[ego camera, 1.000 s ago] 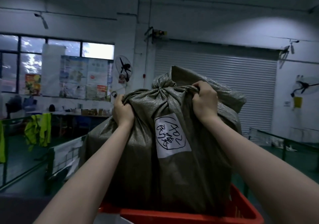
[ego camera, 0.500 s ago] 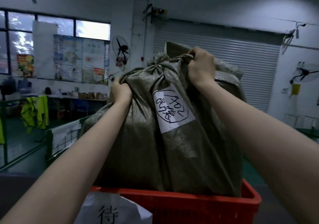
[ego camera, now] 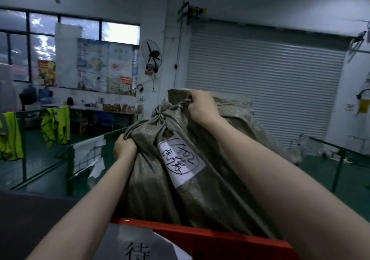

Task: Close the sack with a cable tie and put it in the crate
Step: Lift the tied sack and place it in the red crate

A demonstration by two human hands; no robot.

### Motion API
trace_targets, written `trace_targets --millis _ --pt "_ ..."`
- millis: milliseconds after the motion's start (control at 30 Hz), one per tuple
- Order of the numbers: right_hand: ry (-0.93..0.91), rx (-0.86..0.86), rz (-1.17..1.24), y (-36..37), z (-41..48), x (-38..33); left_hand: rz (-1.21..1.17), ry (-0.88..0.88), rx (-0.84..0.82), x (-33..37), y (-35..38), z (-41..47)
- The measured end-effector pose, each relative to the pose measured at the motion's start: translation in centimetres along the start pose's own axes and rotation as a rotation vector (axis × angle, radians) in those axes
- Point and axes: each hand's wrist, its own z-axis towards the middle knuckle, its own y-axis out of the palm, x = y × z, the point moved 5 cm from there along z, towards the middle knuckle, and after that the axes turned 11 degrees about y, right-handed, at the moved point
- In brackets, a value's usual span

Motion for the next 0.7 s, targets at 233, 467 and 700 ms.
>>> trace_targets --millis 233,467,700 --pt "0.451 -0.251 0.006 6.6 -6.7 15.0 0.357 0.155 -0.332 -3.5 4.3 -2.0" --pt "0.454 -0.381 0.002 7.4 -10.8 18.0 0.689 0.21 -0.616 -4.8 5.4 -4.0" --pt "0.363 -0.486 -0.028 6.6 -12.3 17.3 0.863 0.108 -0.918 -5.0 4.3 -5.9"
